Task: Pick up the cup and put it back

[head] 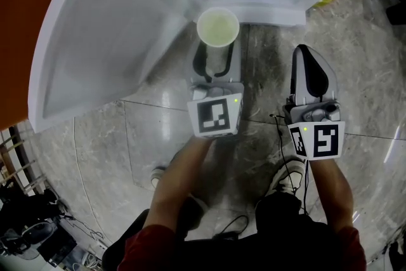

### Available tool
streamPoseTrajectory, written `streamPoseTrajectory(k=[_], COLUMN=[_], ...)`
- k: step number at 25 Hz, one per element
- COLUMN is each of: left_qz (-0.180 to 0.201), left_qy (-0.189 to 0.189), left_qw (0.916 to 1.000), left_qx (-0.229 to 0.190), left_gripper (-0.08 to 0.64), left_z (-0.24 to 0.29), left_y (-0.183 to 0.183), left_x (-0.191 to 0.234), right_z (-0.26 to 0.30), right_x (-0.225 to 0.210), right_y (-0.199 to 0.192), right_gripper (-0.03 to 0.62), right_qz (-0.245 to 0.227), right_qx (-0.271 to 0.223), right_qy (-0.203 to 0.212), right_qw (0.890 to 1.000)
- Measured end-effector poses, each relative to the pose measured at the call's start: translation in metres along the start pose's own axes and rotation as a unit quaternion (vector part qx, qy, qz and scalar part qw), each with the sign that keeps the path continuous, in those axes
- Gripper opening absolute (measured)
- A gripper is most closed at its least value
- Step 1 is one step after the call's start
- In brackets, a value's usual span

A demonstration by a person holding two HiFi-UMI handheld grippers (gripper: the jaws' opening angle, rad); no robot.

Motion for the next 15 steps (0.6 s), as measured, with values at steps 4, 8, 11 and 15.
streamPoseTrajectory(k=[4,8,11,15], left_qz=[0.007,0.013,0.009,0.014], left_qy=[-0.003,-0.006,-0.004,-0.009], left_qw=[0.9999,0.9998,0.9998,0.9997], left_qx=[-0.012,-0.017,-0.016,-0.018], left_gripper=[0.235,0.235,0.233,0.235], left_z=[0.019,0.034,0.044,0.063], left_y=[0.008,0.009,0.010,0.013], left_x=[0.004,0.007,0.008,0.010], right_z=[0.001,0.002,0.003,0.006], right_x=[-0.003,-0.005,-0.007,-0.009], right_y=[-0.003,-0.008,-0.011,-0.013], right_gripper=[0.000,0.000,0.000,0.001], right_qz=[0.001,0.004,0.006,0.007], right_qx=[0.003,0.009,0.013,0.017], right_qy=[-0.002,-0.006,-0.008,-0.010], right_qw=[1.000,1.000,1.000,1.000])
Point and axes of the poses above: the fingertips, and each gripper's own axes: z forward along the fingers, x to its left, y out of its top, the point moved 7 cm from there along -z, backward along the fingers, and after that the axes turned 7 degrees about -z, right-handed, at the moved point
